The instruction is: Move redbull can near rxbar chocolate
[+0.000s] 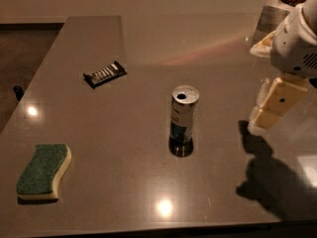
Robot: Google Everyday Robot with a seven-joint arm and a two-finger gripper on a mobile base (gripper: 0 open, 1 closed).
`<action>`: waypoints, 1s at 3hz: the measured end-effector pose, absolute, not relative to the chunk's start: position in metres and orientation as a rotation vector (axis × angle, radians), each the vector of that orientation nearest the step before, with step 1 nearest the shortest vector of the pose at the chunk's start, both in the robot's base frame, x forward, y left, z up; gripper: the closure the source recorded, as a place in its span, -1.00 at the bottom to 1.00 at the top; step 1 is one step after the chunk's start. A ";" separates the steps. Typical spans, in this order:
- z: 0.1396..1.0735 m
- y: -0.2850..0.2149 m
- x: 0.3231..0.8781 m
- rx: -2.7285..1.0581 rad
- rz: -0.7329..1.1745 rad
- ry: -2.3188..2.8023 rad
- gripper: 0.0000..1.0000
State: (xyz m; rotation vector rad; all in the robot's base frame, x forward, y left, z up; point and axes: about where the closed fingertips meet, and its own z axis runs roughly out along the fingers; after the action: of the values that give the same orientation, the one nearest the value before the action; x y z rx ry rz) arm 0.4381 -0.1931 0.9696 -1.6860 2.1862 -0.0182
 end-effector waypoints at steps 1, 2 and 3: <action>0.951 -0.136 0.443 -1.636 0.171 2.101 -1.00; 0.942 -0.101 0.447 -1.612 0.281 2.046 -1.00; 0.933 -0.070 0.453 -1.602 0.396 2.006 -1.00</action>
Offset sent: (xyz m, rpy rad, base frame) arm 0.0161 0.1334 -0.0419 0.3735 0.0372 0.0939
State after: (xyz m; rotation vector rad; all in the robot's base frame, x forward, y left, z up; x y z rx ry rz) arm 0.4534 -0.0697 0.9327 -1.6019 2.0062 0.3962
